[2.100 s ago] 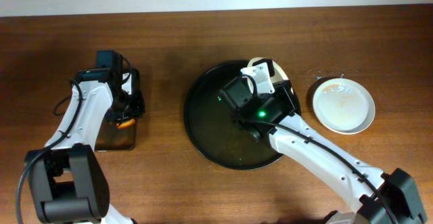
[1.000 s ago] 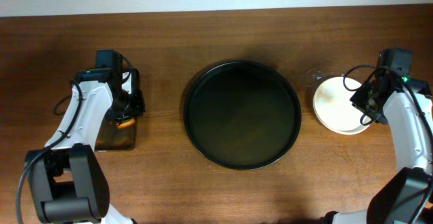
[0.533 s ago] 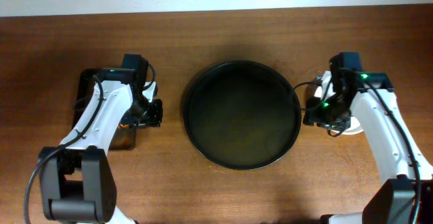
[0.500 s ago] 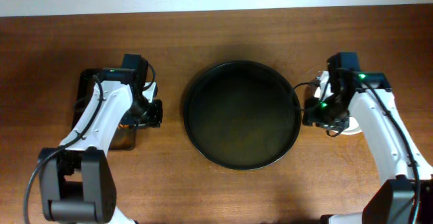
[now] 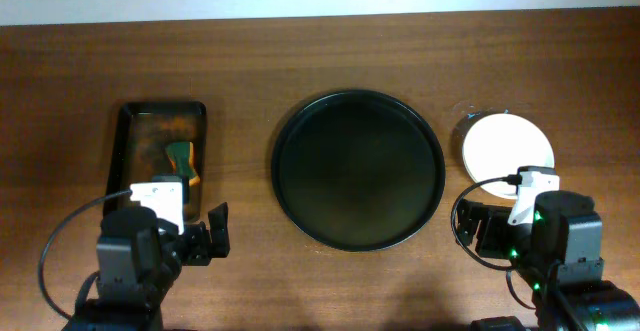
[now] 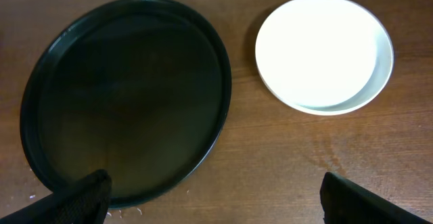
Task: Clean dirty plates on tray and stack at the side
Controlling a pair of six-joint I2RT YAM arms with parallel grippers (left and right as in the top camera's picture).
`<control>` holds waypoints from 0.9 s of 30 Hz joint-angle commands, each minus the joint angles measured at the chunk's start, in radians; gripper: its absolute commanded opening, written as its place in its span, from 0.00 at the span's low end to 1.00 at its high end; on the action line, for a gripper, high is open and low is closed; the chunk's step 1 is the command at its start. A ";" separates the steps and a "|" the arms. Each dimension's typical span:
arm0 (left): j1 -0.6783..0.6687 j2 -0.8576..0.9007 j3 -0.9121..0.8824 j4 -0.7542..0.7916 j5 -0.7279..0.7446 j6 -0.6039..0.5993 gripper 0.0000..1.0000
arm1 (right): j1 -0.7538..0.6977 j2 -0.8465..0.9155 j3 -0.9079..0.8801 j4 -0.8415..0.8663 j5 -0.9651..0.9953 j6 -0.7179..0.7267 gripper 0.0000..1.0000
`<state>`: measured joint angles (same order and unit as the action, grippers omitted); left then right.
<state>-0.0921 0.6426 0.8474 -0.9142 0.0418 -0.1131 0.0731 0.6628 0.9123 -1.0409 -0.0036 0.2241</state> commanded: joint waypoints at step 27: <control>0.003 -0.023 -0.012 0.005 -0.011 0.009 0.99 | -0.039 -0.660 -0.811 0.973 0.019 -0.125 0.99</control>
<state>-0.0921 0.6254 0.8410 -0.9150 0.0406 -0.1131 0.0544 0.0139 0.1593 -0.1219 0.0456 0.1486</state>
